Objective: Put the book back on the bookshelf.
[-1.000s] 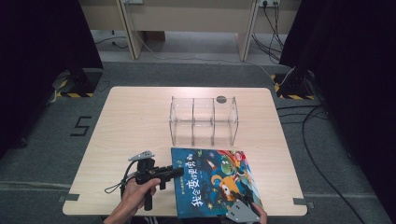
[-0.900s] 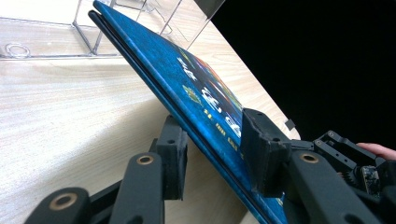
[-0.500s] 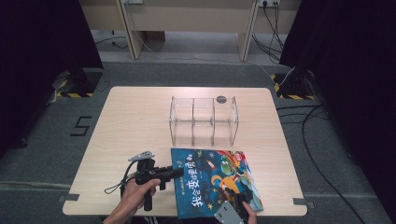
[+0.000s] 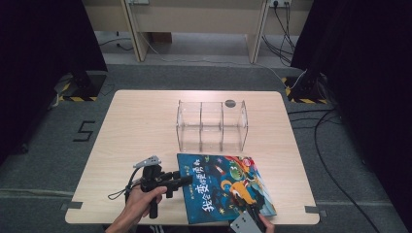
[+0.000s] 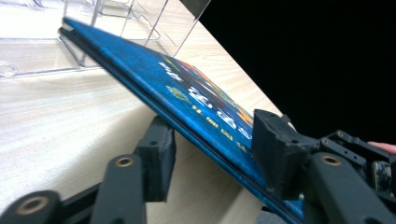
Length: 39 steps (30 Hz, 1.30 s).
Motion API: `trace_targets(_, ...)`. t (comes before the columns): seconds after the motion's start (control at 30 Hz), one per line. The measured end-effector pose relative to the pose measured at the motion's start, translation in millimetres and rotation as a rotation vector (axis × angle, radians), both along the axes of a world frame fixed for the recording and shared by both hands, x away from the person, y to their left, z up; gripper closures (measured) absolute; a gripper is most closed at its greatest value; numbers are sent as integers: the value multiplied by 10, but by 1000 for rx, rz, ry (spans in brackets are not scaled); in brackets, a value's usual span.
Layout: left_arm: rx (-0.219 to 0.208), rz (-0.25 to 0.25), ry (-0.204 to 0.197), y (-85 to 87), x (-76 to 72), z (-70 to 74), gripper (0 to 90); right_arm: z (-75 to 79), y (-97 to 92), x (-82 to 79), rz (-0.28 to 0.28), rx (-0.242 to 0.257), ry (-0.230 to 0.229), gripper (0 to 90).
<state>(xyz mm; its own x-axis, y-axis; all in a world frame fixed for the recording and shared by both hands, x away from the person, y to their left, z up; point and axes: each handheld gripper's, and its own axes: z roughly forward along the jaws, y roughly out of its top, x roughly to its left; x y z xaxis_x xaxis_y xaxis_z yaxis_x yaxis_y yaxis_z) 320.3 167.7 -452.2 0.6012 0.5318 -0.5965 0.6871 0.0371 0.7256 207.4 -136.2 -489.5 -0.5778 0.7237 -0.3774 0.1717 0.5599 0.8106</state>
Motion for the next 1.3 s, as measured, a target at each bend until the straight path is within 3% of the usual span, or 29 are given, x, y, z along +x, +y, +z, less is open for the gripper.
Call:
trace_targets(0.17, -43, -49, 12, 12, 4, 18, 400, 67, -113, -1, -23, 102, -6, 472)
trace_targets(0.3, -80, -76, 47, 59, 18, -19, 366, 112, -173, 14, -34, 173, -5, 474)
trace_targets(0.4, -86, -83, 53, 72, 21, -46, 355, 124, -189, 20, -34, 183, -6, 474)
trace_targets(0.5, -59, -105, 61, 108, 35, -76, 290, 137, -203, 27, -32, 198, -9, 475)
trace_targets(0.73, -107, -129, 79, 172, 70, -125, 270, 168, -236, 42, -34, 228, -8, 475)
trace_targets(1.0, -147, -70, 68, 292, 97, -131, 262, 190, -290, 52, -33, 269, 0, 474)
trace_targets(1.07, -145, -55, 66, 306, 98, -131, 274, 193, -311, 55, -33, 282, 0, 474)
trace_targets(1.1, -111, -22, 36, 330, 105, -133, 286, 195, -326, 55, -36, 295, 1, 474)
trace_targets(1.2, -99, -14, 38, 354, 117, -144, 289, 212, -379, 66, -38, 333, 4, 474)
trace_targets(1.3, -7, -11, 1, 336, 120, -173, 289, 213, -402, 67, -40, 356, 5, 474)
